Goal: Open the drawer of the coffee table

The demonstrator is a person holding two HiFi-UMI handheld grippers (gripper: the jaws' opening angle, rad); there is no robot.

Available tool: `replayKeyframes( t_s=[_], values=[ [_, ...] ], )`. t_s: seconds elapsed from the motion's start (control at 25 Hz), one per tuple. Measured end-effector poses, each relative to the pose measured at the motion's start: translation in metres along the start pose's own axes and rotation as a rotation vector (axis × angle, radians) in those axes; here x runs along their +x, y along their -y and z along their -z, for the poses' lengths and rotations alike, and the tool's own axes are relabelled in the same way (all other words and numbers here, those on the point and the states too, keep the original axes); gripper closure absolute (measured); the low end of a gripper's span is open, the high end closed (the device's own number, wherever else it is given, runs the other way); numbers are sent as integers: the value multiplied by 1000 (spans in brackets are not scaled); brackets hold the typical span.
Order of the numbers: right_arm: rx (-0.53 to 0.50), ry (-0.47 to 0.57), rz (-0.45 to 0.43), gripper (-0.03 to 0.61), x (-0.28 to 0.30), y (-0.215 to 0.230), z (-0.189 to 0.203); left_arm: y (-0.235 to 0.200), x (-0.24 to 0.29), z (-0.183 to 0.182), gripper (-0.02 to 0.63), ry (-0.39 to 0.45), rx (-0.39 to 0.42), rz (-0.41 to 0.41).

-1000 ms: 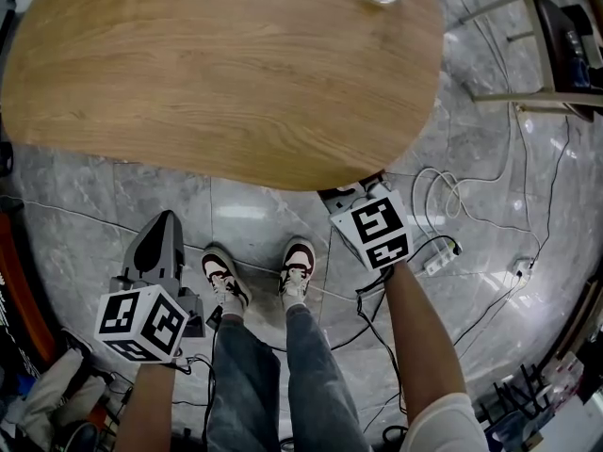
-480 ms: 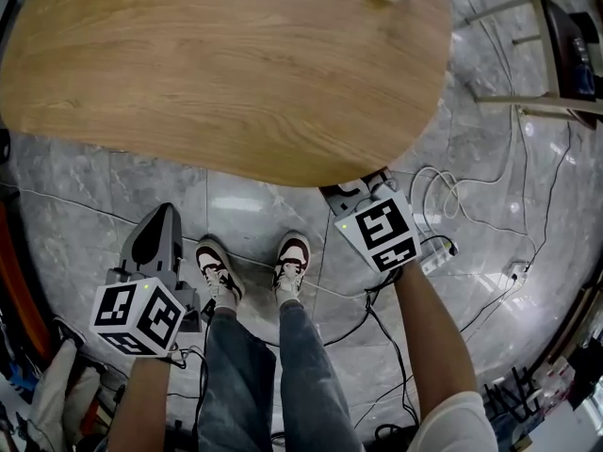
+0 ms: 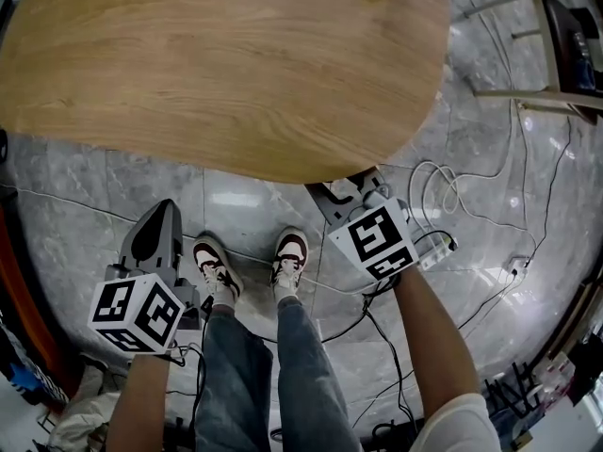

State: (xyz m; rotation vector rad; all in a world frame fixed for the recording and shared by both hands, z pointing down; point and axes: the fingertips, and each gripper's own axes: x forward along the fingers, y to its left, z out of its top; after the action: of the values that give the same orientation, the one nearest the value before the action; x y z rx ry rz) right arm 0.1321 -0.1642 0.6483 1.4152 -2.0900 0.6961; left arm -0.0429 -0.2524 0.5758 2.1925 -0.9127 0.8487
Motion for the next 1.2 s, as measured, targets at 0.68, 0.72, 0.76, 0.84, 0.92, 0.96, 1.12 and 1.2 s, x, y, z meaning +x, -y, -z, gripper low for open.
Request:
replayKeyframes(
  t_s=[0.68, 0.72, 0.76, 0.84, 0.92, 0.96, 1.12, 1.2],
  values=[
    [-85, -9, -78, 474, -6, -15, 3, 2, 5, 10, 623, -23, -11, 2],
    [-87, -11, -89, 476, -7, -21, 5, 2, 6, 10, 623, -22, -14, 1],
    [-86, -16, -97, 476, -8, -26, 8, 2, 6, 10, 623, -20, -16, 1],
    [-75, -37, -99, 476, -11, -36, 16, 4, 6, 10, 623, -21, -15, 7],
    [-65, -40, -92, 475, -13, -42, 20, 6, 7, 11, 623, -26, -8, 14],
    [-64, -34, -87, 474, -14, -43, 19, 5, 7, 12, 623, -29, -4, 16],
    [-71, -24, -90, 474, -13, -45, 18, 0, 5, 19, 623, -41, -7, 7],
    [-85, -38, -90, 477, -13, -45, 19, -3, 3, 22, 623, -48, -14, 2]
  ],
)
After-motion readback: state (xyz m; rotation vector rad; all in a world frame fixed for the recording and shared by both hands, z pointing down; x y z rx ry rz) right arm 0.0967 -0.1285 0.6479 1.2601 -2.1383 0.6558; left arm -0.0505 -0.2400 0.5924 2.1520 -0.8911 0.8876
